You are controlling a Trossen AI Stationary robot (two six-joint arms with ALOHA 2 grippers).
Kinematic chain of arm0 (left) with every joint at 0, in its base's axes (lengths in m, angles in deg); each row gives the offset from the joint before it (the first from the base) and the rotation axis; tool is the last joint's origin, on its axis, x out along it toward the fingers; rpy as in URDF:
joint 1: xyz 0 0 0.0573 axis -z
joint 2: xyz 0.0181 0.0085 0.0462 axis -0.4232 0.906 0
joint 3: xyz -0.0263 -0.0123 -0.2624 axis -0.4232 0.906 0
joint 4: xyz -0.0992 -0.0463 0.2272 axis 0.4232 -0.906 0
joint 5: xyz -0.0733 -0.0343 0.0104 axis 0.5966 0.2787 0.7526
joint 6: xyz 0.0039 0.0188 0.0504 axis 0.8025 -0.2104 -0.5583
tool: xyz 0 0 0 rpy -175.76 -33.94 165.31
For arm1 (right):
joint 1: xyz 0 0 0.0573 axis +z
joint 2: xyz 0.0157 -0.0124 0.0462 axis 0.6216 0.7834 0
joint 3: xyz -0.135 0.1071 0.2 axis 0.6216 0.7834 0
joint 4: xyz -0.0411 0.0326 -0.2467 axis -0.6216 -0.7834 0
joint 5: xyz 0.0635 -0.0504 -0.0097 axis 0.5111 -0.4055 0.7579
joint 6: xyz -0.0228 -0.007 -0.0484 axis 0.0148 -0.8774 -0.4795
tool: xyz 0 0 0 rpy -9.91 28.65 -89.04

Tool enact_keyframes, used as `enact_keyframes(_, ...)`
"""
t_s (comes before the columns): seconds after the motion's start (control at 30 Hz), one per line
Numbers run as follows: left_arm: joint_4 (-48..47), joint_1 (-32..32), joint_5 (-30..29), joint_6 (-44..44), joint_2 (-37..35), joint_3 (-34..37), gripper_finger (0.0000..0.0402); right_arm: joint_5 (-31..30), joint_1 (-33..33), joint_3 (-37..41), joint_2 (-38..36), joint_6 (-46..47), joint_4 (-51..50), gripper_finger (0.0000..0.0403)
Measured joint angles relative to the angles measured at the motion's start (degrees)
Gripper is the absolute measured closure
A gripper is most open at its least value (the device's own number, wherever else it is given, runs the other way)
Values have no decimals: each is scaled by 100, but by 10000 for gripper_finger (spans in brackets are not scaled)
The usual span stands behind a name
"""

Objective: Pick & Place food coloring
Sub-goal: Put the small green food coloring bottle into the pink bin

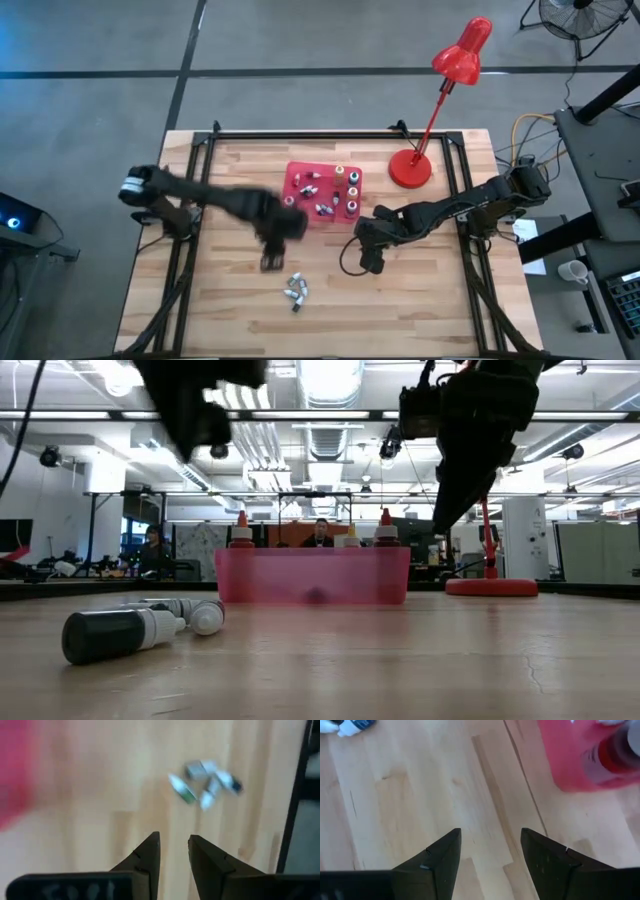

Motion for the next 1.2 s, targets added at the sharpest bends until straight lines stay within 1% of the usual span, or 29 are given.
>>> enact_keyframes(0.03,175,261,-25,109,-3,229,326,-8,-5,-1,0,-70,18,202)
enact_keyframes(0.07,360,499,-122,429,9,475,326,-7,-12,0,0,-113,55,202)
enact_keyframes(0.13,809,798,-326,1498,79,971,326,-10,-22,-1,0,-159,163,202)
enact_keyframes(0.2,1586,935,-351,2559,106,1426,326,-10,-21,-1,0,-204,252,202)
enact_keyframes(0.27,2261,1021,-381,3376,108,1805,326,-10,-19,-2,0,-206,318,202)
enact_keyframes(0.33,3057,1061,-499,3980,108,2052,326,-9,-16,-2,0,-206,309,202)
enact_keyframes(0.37,3294,1071,-532,4218,108,2132,326,-8,-16,-2,0,-206,309,202)
enact_keyframes(0.43,3433,1069,-580,4605,125,2239,326,-8,-16,-2,0,-206,291,202)
enact_keyframes(0.57,3453,1061,-634,4836,306,2248,315,-6,-16,-2,0,-208,274,202)
enact_keyframes(0.8,3682,1083,-622,4983,715,2005,254,-4,-16,67,0,-208,279,202)
enact_keyframes(0.9,3651,1125,-628,4880,927,1856,238,-4,-16,99,0,-208,275,202)
enact_keyframes(1.07,3224,1202,-646,4781,1259,1631,241,1,-16,116,0,-206,272,202)
enact_keyframes(1.2,2947,1222,-778,4654,1380,1503,262,0,-16,116,0,-208,272,202)
